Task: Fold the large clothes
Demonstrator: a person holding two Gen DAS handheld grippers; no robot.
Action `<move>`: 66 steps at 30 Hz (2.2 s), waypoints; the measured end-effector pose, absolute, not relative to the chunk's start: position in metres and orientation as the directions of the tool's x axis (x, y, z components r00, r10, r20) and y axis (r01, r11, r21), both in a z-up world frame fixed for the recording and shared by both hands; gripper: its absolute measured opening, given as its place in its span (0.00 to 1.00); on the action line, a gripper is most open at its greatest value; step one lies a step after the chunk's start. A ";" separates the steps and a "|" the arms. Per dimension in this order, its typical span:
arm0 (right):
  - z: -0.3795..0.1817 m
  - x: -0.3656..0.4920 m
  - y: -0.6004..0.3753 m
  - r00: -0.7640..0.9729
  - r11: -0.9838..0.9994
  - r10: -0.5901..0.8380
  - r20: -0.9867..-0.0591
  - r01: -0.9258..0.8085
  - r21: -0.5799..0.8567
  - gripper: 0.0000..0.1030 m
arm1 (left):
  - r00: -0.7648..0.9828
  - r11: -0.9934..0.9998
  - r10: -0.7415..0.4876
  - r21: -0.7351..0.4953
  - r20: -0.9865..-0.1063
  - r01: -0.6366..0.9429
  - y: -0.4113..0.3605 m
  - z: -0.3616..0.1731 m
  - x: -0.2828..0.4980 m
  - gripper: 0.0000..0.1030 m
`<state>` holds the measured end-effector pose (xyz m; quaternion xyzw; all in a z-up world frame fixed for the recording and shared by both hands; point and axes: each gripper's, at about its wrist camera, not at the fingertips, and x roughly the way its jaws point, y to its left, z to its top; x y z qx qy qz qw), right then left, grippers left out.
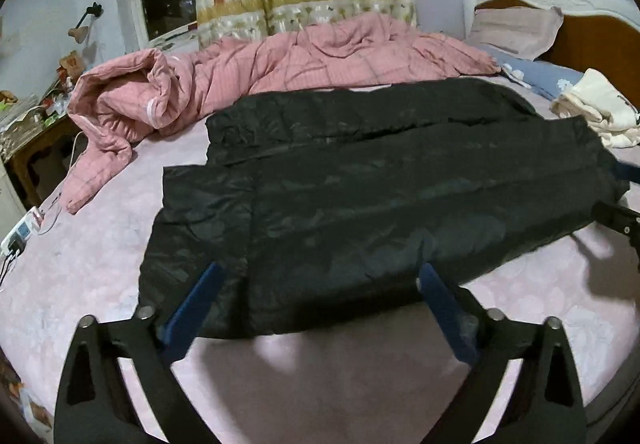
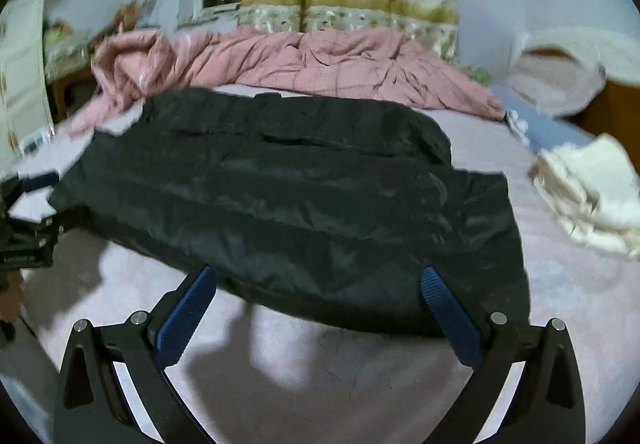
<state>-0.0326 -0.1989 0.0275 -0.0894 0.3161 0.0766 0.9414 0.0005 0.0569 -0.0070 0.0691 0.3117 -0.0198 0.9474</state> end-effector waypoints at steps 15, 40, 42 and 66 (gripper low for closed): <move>0.004 0.019 -0.241 0.681 0.999 0.047 -0.731 -0.038 0.029 1.00 | 0.759 0.998 -0.036 0.012 -0.650 0.057 0.054 -0.024 0.036 0.83; -0.007 -0.046 -0.188 0.704 0.957 -0.012 -0.710 -0.197 -0.212 1.00 | 0.756 0.967 -0.006 0.189 -0.655 0.171 0.026 -0.035 -0.014 0.98; -0.007 -0.045 -0.189 0.705 0.958 -0.013 -0.710 -0.194 -0.210 1.00 | 0.759 0.966 -0.001 0.195 -0.651 0.168 0.025 -0.036 -0.014 0.98; -0.002 -0.045 -0.181 0.783 0.893 -0.184 -0.594 -0.119 -0.433 1.00 | 0.811 0.931 0.019 0.305 -0.585 0.198 0.012 -0.034 -0.008 0.96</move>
